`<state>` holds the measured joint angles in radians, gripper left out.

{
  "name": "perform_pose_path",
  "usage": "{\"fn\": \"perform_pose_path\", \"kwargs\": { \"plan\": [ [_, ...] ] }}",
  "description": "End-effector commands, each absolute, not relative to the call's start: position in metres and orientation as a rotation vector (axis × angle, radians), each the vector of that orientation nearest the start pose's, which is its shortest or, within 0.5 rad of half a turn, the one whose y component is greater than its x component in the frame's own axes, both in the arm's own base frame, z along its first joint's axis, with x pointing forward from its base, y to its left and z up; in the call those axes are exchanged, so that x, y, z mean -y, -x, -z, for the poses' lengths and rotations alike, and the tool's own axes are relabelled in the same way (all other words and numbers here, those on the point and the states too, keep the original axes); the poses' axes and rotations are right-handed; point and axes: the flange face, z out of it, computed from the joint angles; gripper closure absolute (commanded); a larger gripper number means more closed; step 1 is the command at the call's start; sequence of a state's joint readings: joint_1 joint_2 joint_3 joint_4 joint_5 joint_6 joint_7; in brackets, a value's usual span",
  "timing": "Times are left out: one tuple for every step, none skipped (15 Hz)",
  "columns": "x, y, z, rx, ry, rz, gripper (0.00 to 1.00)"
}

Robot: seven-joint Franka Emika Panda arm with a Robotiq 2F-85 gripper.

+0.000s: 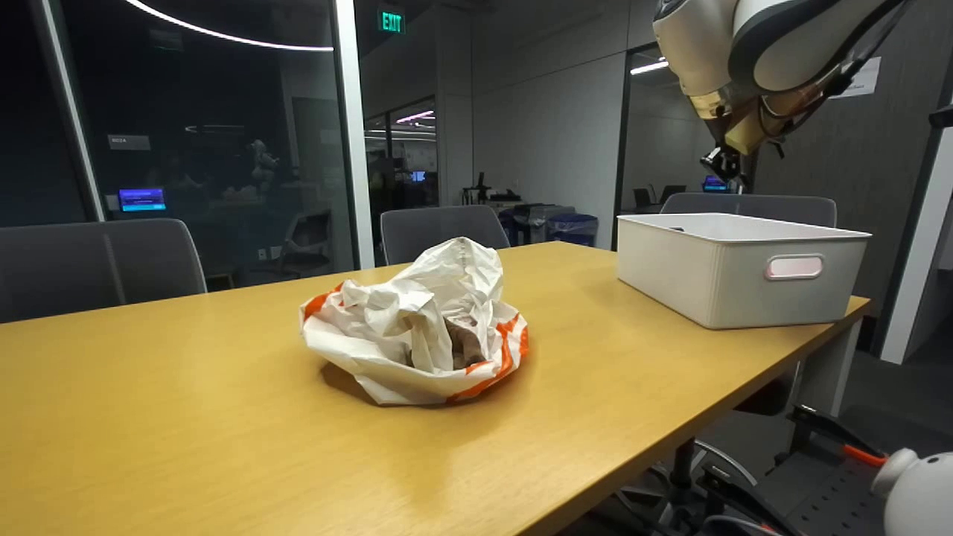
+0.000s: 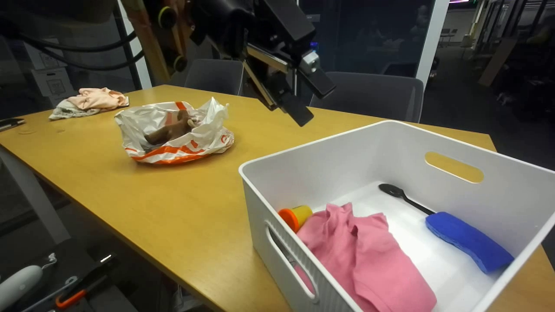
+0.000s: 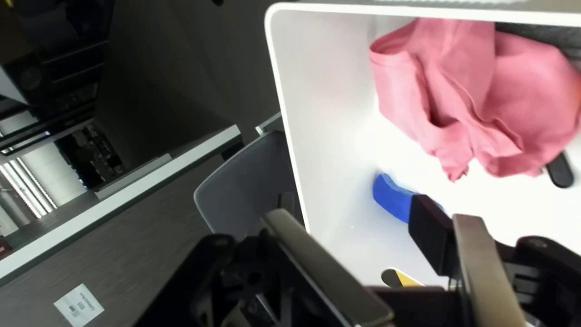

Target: Remove the pink cloth and toy moose from the plastic bag and put them in the white basket

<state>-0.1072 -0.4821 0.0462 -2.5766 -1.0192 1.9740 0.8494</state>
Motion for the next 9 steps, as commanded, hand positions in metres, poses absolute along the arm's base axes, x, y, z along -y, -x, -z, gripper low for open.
{"fn": "perform_pose_path", "kwargs": {
  "plan": [
    [0.024,-0.394,-0.476,0.448,-2.316,-0.467,0.02],
    [0.0,-0.396,-0.485,0.412,-2.353,-0.51,0.0],
    [-0.031,-0.397,-0.493,0.378,-2.394,-0.551,0.0],
    [-0.06,-0.398,-0.494,0.332,-2.43,-0.589,0.0],
    [-0.09,-0.4,-0.498,0.288,-2.469,-0.63,0.0],
    [-0.123,-0.401,-0.494,0.227,-2.509,-0.66,0.0],
    [-0.156,-0.401,-0.492,0.162,-2.548,-0.694,0.0],
    [-0.188,-0.397,-0.486,0.089,-2.587,-0.725,0.0],
    [-0.219,-0.395,-0.479,0.009,-2.62,-0.753,0.01]
  ]
}}
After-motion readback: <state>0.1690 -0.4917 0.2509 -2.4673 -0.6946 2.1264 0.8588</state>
